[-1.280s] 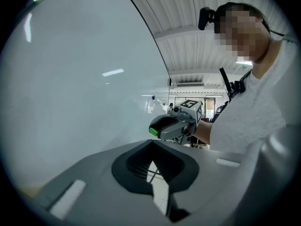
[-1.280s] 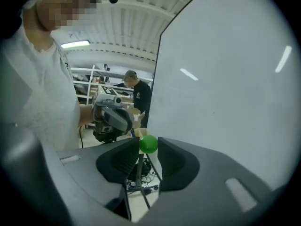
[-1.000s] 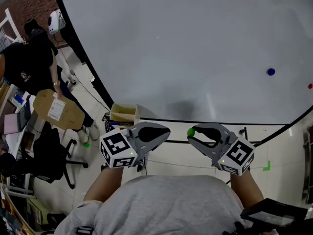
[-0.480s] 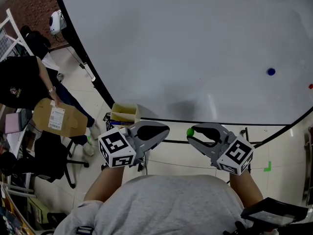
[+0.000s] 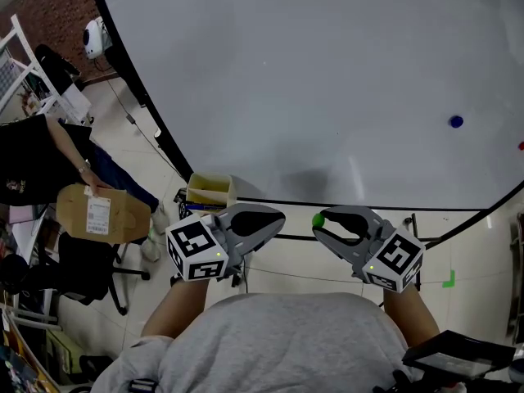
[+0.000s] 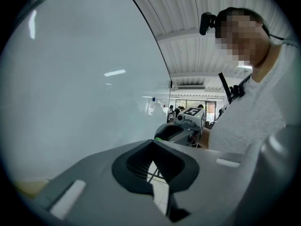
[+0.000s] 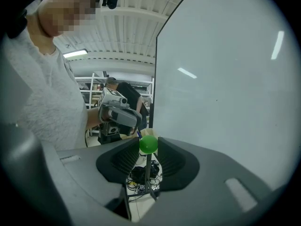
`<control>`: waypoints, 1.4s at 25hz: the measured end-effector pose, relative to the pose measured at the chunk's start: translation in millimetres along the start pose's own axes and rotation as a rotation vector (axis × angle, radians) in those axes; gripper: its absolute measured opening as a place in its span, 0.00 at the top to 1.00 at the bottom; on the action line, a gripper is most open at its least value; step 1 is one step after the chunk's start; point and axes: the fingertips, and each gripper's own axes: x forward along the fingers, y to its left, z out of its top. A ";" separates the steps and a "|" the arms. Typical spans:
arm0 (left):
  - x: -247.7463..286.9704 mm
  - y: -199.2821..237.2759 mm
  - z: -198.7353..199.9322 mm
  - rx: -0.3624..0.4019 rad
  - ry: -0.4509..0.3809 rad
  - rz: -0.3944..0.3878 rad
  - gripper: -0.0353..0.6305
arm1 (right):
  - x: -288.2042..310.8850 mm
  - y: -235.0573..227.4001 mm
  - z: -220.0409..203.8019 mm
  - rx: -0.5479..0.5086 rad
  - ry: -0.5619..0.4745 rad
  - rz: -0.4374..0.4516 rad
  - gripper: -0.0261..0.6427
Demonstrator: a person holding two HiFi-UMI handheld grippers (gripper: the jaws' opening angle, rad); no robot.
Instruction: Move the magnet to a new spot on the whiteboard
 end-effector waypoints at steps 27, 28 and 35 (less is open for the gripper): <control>2.2 -6.0 -7.5 -0.012 0.015 -0.044 0.97 | 9.8 -77.4 120.4 -0.828 0.044 -0.463 0.77; 2.6 -6.8 -8.9 -0.013 0.018 -0.045 0.97 | 12.7 -82.8 122.0 -0.876 0.058 -0.488 0.77; 1.2 -6.8 -12.1 -0.018 0.022 -0.044 0.97 | 32.0 -101.7 116.6 -1.068 0.144 -0.573 0.78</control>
